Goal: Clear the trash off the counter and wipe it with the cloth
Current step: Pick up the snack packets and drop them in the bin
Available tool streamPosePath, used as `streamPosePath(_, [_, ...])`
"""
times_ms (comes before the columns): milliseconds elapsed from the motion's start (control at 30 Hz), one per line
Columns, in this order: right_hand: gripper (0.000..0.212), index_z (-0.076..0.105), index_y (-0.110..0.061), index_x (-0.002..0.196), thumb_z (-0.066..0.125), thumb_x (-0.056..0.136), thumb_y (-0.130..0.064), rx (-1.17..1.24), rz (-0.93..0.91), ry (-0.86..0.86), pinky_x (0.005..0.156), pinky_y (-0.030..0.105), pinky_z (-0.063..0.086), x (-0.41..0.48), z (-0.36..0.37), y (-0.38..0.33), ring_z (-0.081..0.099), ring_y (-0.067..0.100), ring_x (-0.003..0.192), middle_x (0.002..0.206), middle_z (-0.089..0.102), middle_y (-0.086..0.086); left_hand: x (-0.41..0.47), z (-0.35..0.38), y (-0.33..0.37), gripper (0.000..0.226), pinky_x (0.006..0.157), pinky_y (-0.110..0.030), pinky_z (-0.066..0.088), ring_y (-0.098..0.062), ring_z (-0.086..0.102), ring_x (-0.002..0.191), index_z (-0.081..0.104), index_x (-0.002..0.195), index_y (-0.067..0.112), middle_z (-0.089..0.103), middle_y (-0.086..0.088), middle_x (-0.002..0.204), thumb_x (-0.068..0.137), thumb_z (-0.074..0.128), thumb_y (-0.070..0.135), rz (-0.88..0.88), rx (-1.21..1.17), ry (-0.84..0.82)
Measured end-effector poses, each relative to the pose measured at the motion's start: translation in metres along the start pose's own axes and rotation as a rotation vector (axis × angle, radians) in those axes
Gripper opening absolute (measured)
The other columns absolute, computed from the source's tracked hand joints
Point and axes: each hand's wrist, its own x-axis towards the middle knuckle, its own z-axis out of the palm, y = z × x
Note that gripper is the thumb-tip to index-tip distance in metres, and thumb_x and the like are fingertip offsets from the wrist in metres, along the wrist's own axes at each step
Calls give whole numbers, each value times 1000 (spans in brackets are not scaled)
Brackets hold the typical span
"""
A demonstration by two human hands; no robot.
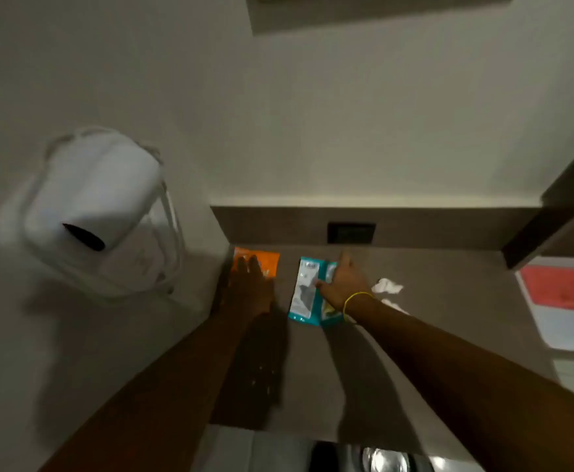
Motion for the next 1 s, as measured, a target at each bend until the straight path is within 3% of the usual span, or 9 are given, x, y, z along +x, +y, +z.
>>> streamPosePath(100, [102,19,-7,155,78,81,-46,-24,180,39,109,48,44,27,46,24,46,38,137,155,38,18,24,31,-28,88,128,-53,27,-38,27,158,15,168,17,21,-16,174,100,67,36,-182,-26,-63])
streamPosePath(233, [116,12,-11,158,84,75,-48,-75,228,100,108,48,46,51,84,35,45,36,136,154,34,15,52,62,-57,114,121,-57,39,-42,41,149,12,167,28,34,-15,165,82,87,38,-276,-93,-46])
streamPosePath(333, [119,14,-17,157,91,68,-38,-88,269,103,106,49,49,65,95,36,45,35,135,149,37,13,66,72,-64,128,118,-60,42,-45,41,147,5,166,33,32,-17,164,73,93,40,-348,-79,-108])
streamPosePath(467, [108,25,-23,147,95,65,-17,108,334,151,94,49,58,74,97,39,57,35,125,140,44,11,75,80,-62,140,119,-62,41,-45,41,147,-2,165,36,31,-18,165,68,99,32,-456,-206,-143])
streamPosePath(533, [89,36,-20,138,91,69,-9,221,354,165,87,47,60,75,95,43,64,34,116,132,56,12,78,79,-61,145,120,-63,40,-44,41,149,0,165,33,33,-16,167,62,102,24,-519,-336,-119])
streamPosePath(600, [61,50,-18,121,86,73,-11,279,358,157,77,41,60,75,92,50,71,32,104,120,69,9,76,74,-55,136,122,-59,38,-42,42,149,11,165,22,36,-16,166,64,101,16,-620,-509,-86])
streamPosePath(733, [26,72,-10,109,74,84,-16,483,380,114,76,41,63,69,76,69,75,29,90,111,77,11,54,65,-41,74,109,-51,48,-38,56,136,50,152,12,56,-16,151,88,84,27,-712,-943,-78])
streamPosePath(900, [20,73,-17,103,69,87,-7,696,351,53,81,47,64,36,38,97,77,26,86,110,78,12,11,42,2,51,106,-60,55,-34,74,117,67,136,14,76,-15,130,90,81,29,-480,-1305,-251])
streamPosePath(1000, [28,70,-11,115,69,89,-2,737,307,13,83,46,63,7,1,116,76,28,90,112,76,13,-27,30,48,34,80,-48,67,-28,81,99,68,128,16,83,-11,113,96,75,22,-379,-1353,-432])
